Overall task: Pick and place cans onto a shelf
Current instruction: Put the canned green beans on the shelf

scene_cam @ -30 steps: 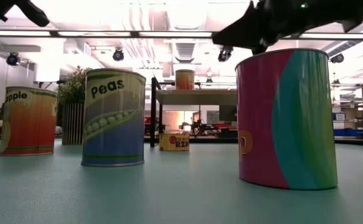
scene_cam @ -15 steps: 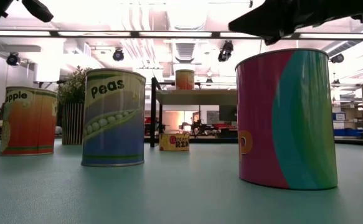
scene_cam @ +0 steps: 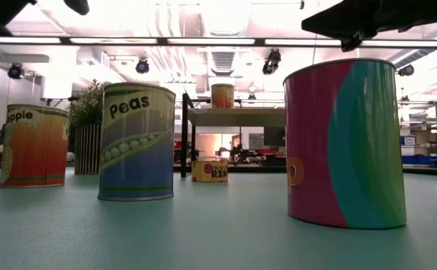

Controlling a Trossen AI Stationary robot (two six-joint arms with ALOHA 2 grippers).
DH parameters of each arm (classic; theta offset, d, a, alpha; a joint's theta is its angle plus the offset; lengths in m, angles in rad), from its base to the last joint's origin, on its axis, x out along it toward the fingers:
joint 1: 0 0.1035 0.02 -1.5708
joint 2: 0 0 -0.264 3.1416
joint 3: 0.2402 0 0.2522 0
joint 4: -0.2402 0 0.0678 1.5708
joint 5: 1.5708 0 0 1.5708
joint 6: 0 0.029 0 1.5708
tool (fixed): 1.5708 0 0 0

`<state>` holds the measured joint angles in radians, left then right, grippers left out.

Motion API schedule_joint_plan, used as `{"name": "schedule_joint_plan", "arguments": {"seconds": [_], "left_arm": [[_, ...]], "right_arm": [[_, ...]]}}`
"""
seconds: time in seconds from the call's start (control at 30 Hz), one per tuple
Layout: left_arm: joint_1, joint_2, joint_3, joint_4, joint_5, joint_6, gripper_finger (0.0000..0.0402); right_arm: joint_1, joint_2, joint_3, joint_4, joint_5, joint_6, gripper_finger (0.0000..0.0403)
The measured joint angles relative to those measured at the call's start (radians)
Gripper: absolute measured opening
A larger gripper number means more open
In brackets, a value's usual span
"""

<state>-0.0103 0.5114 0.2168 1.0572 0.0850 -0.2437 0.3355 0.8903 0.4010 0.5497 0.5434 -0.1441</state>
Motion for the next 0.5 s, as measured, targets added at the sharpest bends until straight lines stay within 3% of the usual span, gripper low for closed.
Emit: {"name": "schedule_joint_plan", "arguments": {"seconds": [0.5], "left_arm": [[-0.107, 0.309, 0.289, -0.384, -0.004, -0.010, 0.0000]], "right_arm": [[0.000, -0.188, -0.095, -0.059, 0.000, 0.011, 0.0009]]}}
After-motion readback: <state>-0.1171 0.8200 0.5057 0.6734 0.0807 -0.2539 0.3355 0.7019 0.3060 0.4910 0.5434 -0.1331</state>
